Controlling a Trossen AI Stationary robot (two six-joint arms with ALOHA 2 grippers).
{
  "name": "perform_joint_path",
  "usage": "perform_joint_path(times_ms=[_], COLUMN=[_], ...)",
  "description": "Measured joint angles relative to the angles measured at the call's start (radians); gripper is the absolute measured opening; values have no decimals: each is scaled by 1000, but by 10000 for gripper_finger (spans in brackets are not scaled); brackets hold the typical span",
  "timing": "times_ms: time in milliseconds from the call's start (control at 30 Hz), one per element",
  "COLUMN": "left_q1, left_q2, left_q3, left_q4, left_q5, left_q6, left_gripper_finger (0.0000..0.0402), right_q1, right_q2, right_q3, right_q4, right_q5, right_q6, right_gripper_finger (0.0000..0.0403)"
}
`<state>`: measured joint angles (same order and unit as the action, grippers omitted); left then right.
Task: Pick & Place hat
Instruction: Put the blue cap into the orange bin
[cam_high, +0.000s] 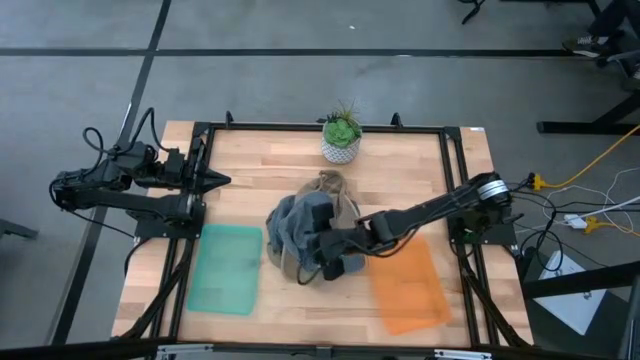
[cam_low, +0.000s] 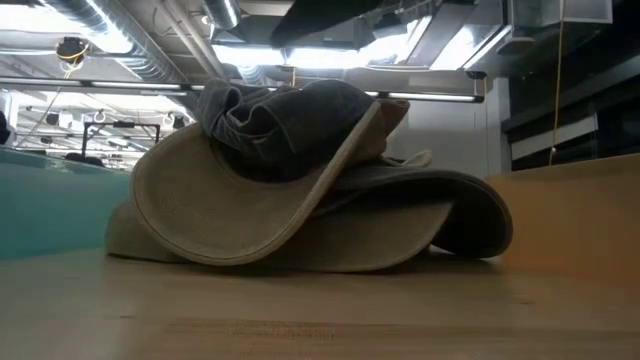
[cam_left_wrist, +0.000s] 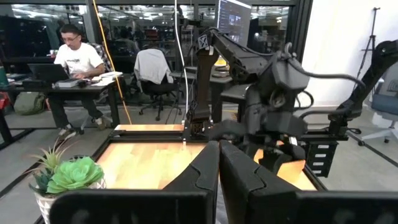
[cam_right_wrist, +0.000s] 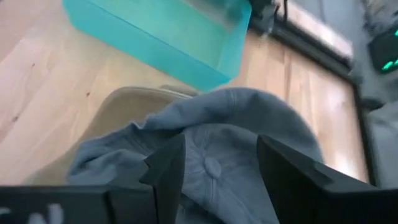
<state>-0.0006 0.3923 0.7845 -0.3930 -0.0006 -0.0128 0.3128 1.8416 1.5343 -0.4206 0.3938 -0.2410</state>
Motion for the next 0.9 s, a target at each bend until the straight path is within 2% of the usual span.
perform_joint_path(times_ms=[267, 433, 600, 800, 900], left_q1=[0, 0, 0, 0, 0], left_q2=[0, 0, 0, 0, 0], left_q3=[0, 0, 0, 0, 0], left_q4=[0, 0, 0, 0, 0], left_q5=[0, 0, 0, 0, 0], left_q6=[0, 0, 0, 0, 0], left_gripper_finger=[12, 8, 12, 9, 7], right_q1=[-56, -63, -62, -62, -62], right_q2=[55, 64, 64, 64, 64], right_q3=[16, 16, 16, 16, 16], right_q4=[-47, -96, -144, -187, -195], right_q5=[-27, -89, -96, -101, -100], right_q6=[138, 253, 314, 328, 318], right_gripper_finger=[197, 197, 197, 197, 183])
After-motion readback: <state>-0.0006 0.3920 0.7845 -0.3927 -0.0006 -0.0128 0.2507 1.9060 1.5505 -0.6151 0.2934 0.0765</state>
